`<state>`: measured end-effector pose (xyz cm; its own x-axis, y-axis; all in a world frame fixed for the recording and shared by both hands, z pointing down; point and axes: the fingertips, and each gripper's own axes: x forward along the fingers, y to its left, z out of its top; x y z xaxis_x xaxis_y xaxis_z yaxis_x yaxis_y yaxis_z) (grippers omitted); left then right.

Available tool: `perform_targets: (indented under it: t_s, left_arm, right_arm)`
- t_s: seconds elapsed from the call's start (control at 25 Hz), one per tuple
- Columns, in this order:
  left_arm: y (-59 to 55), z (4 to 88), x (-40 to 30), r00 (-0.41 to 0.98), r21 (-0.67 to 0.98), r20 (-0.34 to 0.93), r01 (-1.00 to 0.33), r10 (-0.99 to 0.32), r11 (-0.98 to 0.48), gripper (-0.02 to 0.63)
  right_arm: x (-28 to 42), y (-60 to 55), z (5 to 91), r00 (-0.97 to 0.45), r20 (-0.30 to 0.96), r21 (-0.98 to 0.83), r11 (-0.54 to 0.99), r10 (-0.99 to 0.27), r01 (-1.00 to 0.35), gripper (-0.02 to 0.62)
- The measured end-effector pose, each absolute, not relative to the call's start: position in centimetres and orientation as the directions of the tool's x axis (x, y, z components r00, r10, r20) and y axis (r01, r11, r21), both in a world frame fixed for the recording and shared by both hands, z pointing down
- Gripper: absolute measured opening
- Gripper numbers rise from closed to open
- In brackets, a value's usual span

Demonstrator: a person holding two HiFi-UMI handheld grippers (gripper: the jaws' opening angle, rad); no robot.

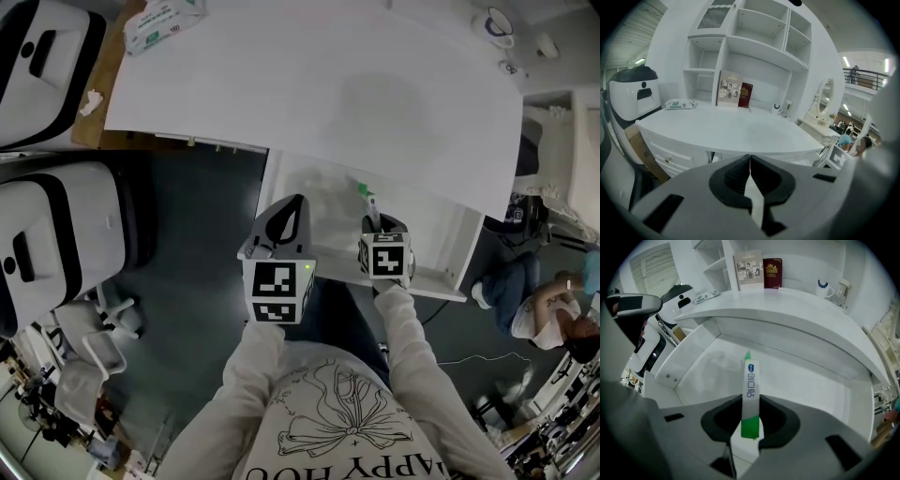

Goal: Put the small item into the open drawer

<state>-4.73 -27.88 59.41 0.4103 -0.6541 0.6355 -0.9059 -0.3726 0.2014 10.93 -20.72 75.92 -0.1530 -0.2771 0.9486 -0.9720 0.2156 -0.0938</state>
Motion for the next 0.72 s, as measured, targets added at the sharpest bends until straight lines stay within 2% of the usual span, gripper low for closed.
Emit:
perform_targets:
  t_s: [0.12,0.24,0.32,0.72]
  left_arm:
    - [-27.6,59.4,-4.8,0.406,0.199,0.636,-0.908,-0.656,-0.368,0.006]
    - [-27.6,59.1,-4.8,0.405,0.203,0.631,-0.910,-0.662,-0.362,0.006]
    - [-27.5,58.6,-4.7,0.406,0.207,0.621,-0.910,-0.670,-0.360,0.006]
    - [-27.1,53.6,-4.0,0.399,0.206,0.547,-0.916,-0.736,-0.343,0.006]
  right_arm:
    - [11.0,-20.9,75.8,-0.155,0.944,-0.095,0.213,-0.291,-0.973,0.098]
    - [11.0,-21.1,75.0,-0.166,0.937,-0.104,0.210,-0.306,-0.972,0.140]
    - [11.2,-21.2,74.1,-0.168,0.929,-0.103,0.206,-0.329,-0.973,0.144]
    - [12.4,-22.9,63.9,-0.164,0.814,-0.094,0.153,-0.557,-0.984,0.130]
